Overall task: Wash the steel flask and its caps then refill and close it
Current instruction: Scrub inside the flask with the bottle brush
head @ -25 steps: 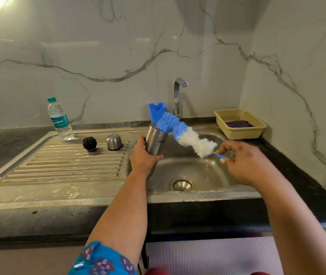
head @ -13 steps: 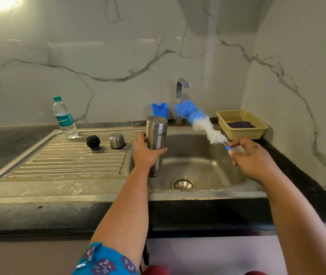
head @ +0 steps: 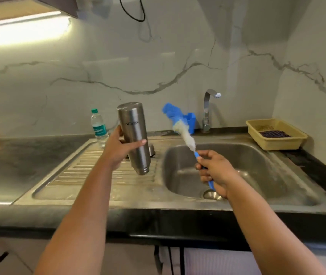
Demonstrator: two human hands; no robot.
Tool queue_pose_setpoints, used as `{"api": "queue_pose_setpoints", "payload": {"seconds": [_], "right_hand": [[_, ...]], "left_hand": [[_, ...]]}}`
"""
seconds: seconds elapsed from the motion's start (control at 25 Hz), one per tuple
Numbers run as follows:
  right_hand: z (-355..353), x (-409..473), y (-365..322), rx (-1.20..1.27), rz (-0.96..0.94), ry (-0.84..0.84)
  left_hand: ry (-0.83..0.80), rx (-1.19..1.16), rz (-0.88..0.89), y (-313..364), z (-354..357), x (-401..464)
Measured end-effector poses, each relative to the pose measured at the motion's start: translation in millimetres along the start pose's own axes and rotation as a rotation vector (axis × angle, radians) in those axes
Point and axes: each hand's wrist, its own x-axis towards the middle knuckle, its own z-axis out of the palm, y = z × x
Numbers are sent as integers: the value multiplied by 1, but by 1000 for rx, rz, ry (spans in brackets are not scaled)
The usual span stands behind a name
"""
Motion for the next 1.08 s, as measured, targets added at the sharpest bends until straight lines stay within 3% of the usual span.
{"api": "queue_pose_setpoints", "payload": {"seconds": [0.24,0.44,0.72,1.08], "right_hand": [[89,31,22,2,29,-4],[123,63,41,-23,3,43],[118,81,44,-87,-34,69],[117,89,49,-159,-59,83]], "left_hand": [[46,38,-71,-25,-95,28],[84,80,-104,-71,-140,61],[169,-12,-147,-103,-151,81],[114,77,-187,-100,-146,95]]}}
